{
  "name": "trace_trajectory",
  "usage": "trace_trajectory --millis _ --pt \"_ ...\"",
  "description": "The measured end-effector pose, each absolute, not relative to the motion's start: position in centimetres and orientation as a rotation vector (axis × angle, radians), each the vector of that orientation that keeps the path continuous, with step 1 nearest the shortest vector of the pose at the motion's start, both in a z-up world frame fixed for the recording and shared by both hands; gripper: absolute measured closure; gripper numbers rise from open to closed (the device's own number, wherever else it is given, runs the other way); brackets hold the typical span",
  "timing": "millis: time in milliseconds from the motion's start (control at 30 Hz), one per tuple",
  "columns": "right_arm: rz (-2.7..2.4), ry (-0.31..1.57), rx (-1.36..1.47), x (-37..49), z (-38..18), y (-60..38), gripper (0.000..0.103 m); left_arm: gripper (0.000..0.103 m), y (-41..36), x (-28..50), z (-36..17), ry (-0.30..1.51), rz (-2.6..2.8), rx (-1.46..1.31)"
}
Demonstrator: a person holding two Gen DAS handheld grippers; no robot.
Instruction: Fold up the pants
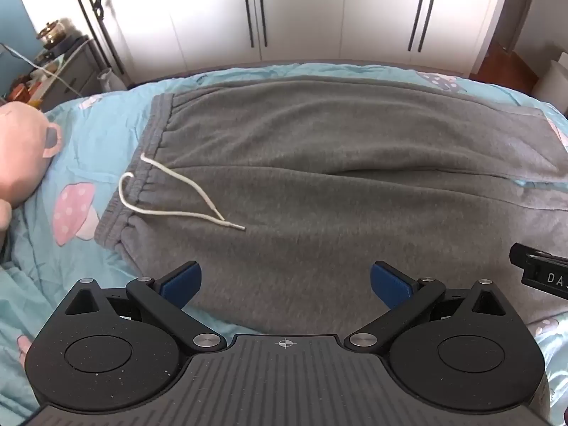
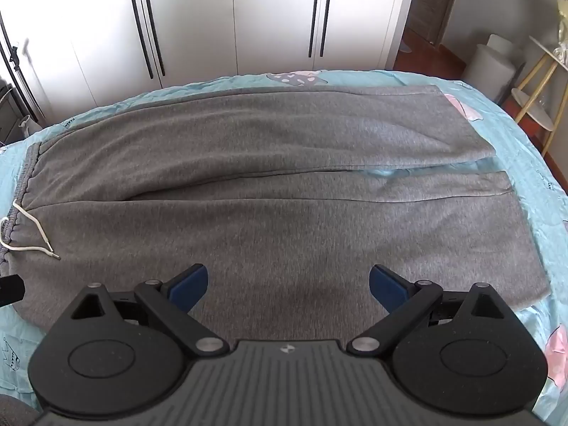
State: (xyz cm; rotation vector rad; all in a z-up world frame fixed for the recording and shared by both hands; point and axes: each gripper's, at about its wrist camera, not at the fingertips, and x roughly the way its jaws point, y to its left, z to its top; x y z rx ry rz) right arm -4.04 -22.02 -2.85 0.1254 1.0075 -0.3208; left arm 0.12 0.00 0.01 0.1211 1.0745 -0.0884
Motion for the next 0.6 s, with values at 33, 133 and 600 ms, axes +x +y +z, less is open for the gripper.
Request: trace_trajectory --millis 33,133,600 --pt "-0.322 1.009 0.126 -4.07 -2.87 -22.04 0.005 0.000 0.03 0.19 0.00 1.078 -0.089 0.119" --pt "-0.322 1.007 0.126 -4.36 -2.94 -22.09 0.005 0.000 0.41 0.02 -0.10 1.077 -0.090 0.116" --pt "-0.315 1.006 0.127 -4.30 -3.07 -22.05 0.005 0.000 -0.01 -0.02 -0.46 1.084 -0.079 0.121"
